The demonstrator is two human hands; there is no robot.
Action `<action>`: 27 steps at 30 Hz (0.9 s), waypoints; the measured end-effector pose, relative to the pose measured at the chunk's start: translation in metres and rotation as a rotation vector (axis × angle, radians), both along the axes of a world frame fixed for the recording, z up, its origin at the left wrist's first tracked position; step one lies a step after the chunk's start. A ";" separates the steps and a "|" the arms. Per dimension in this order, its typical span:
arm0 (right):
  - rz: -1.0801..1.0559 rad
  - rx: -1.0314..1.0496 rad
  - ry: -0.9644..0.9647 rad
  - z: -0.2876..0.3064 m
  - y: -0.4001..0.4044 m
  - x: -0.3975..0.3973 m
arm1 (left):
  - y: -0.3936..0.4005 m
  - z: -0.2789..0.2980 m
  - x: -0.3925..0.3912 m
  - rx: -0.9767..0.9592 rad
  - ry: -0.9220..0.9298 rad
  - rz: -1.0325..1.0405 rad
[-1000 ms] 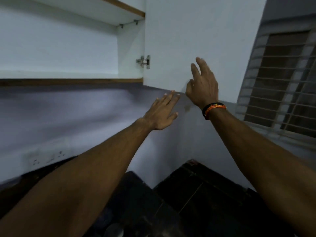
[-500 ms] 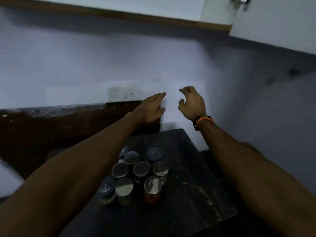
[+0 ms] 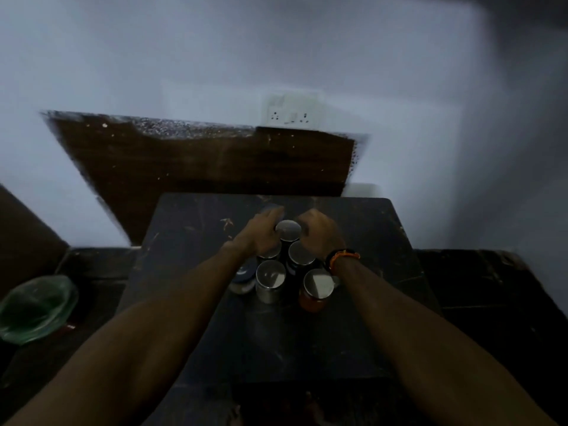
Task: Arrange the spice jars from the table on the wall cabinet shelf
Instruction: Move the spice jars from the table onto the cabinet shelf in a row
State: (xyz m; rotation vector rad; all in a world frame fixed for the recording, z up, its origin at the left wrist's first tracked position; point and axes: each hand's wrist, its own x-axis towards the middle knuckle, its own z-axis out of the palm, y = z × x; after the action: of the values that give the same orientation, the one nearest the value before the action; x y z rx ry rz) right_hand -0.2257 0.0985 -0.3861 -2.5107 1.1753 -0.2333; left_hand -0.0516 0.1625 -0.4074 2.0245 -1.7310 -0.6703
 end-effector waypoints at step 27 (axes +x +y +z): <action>-0.041 -0.161 0.385 -0.123 0.055 -0.069 | 0.049 -0.073 -0.077 -0.142 0.089 0.096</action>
State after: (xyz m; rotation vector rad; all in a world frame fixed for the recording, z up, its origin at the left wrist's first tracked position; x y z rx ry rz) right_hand -0.2942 0.1539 -0.5090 -2.7559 1.4011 0.1614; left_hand -0.1282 0.2118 -0.4807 1.9368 -1.5741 -0.5800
